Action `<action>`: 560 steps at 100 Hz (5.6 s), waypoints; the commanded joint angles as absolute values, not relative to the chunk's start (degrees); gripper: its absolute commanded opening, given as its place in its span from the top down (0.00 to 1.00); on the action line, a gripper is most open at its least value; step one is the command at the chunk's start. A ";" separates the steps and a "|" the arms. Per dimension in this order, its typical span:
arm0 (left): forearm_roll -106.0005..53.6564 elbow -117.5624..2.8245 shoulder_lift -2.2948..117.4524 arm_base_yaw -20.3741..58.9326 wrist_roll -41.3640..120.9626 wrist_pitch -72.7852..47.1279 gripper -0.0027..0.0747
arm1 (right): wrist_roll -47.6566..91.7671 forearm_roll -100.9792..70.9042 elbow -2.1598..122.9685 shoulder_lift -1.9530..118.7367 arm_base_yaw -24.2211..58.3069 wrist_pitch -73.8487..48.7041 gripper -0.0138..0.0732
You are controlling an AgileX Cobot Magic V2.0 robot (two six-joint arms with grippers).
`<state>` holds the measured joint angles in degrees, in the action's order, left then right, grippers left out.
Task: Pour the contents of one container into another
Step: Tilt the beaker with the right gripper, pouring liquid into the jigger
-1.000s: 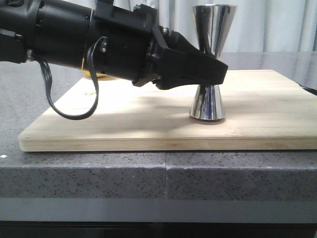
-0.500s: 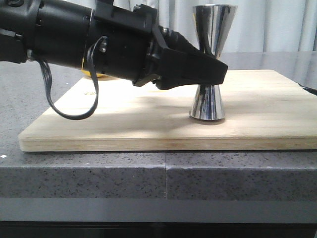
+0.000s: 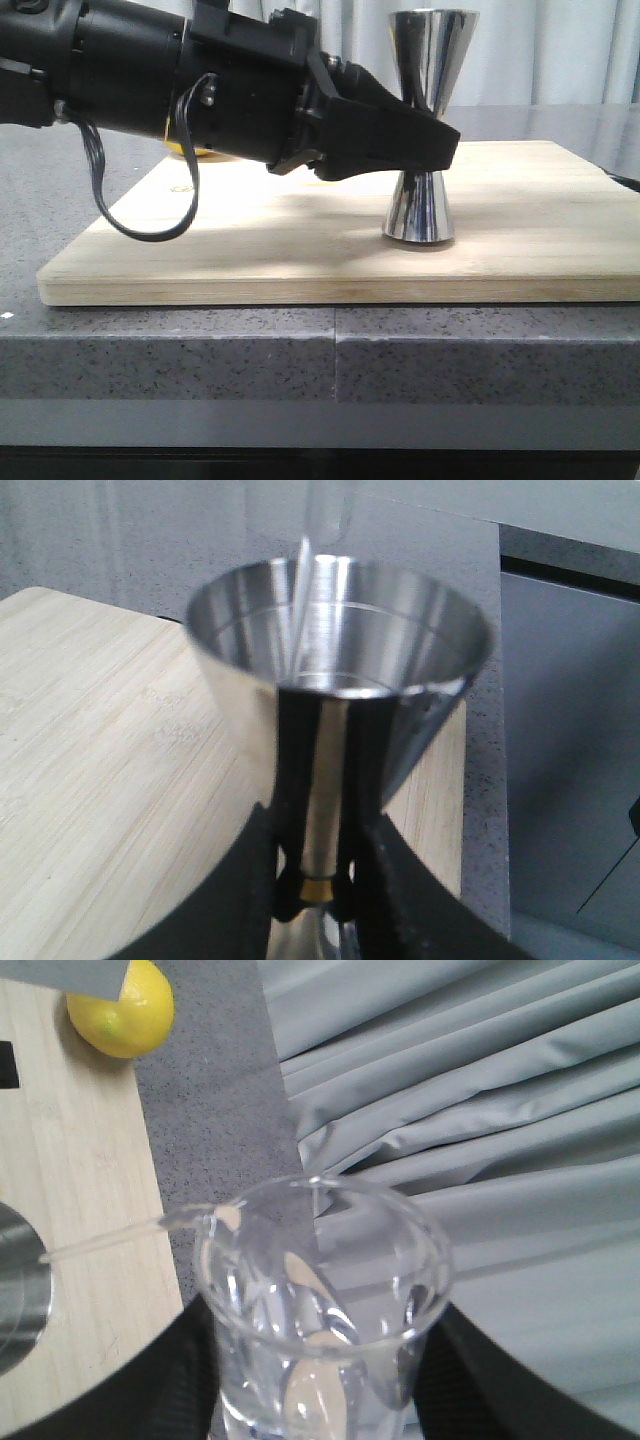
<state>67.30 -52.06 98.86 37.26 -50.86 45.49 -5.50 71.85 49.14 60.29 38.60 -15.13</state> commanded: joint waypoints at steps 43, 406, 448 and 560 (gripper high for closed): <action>64.85 -53.56 95.79 37.25 -51.22 49.25 0.99 | -5.23 75.83 51.29 58.81 38.49 -13.71 0.57; 64.85 -53.56 95.79 37.25 -51.22 49.25 0.99 | -5.23 90.09 51.29 58.81 38.49 -14.88 0.57; 64.85 -53.56 95.79 37.25 -51.22 49.25 0.99 | -5.23 88.65 51.29 58.81 38.49 -14.87 0.57; 64.85 -53.56 95.79 37.25 -51.22 49.53 0.99 | -14.50 60.74 51.29 58.81 35.53 -16.61 0.57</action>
<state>67.65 -52.06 98.86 37.26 -50.86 45.49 -11.19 59.58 49.14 60.29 37.38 -19.43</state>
